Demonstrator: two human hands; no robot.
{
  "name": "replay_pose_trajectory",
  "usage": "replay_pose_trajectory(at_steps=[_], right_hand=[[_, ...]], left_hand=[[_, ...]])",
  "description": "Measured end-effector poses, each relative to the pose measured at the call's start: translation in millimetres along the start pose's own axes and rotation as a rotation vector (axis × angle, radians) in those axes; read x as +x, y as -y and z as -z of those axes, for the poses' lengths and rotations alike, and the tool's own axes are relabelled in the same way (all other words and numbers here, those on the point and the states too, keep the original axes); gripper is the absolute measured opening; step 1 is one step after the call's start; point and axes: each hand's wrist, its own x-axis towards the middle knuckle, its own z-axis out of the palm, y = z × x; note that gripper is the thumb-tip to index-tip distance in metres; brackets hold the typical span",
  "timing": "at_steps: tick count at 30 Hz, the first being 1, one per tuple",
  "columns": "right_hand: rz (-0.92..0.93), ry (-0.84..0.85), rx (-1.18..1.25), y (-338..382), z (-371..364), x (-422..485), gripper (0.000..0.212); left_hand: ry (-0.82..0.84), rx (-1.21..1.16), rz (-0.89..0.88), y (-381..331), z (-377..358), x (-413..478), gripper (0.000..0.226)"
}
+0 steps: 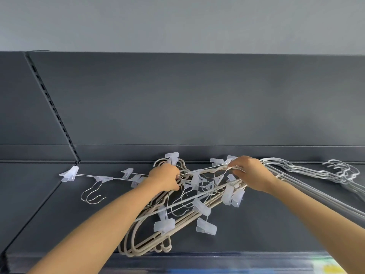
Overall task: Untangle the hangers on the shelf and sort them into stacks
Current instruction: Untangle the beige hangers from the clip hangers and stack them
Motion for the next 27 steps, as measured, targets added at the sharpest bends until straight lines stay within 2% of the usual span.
replay_pose_trajectory(at_steps=[2,6,10,13,16,18,22,27], right_hand=[[-0.046,0.006,0.032,-4.2,-0.7,-0.5,0.029],[-0.093,-0.055,0.092,-7.6,-0.9,1.4,0.030],[-0.192,-0.013,0.136,-5.8,-0.7,4.3,0.034],[-0.235,0.037,0.096,-5.4,-4.7,8.0,0.022],[-0.294,-0.002,0.148,-3.6,-5.9,11.9,0.022],[-0.375,-0.026,0.280,-1.6,-2.3,13.8,0.024],[-0.523,0.042,0.727,10.2,8.3,13.7,0.021],[-0.547,0.099,1.080,30.6,11.4,5.9,0.020]], left_hand=[[-0.032,-0.011,-0.004,0.5,2.5,-0.5,0.013],[-0.113,-0.140,0.043,8.7,7.6,0.8,0.032],[-0.152,-0.168,0.029,14.2,16.0,-7.0,0.023],[-0.200,-0.197,0.033,17.1,15.4,-13.6,0.024],[-0.243,-0.242,0.012,21.2,11.3,-19.7,0.028],[-0.250,-0.360,-0.018,26.3,9.4,-21.7,0.025],[-0.199,-0.509,-0.041,33.6,8.2,-26.3,0.021],[-0.224,-0.552,-0.043,30.7,7.0,-25.7,0.022]])
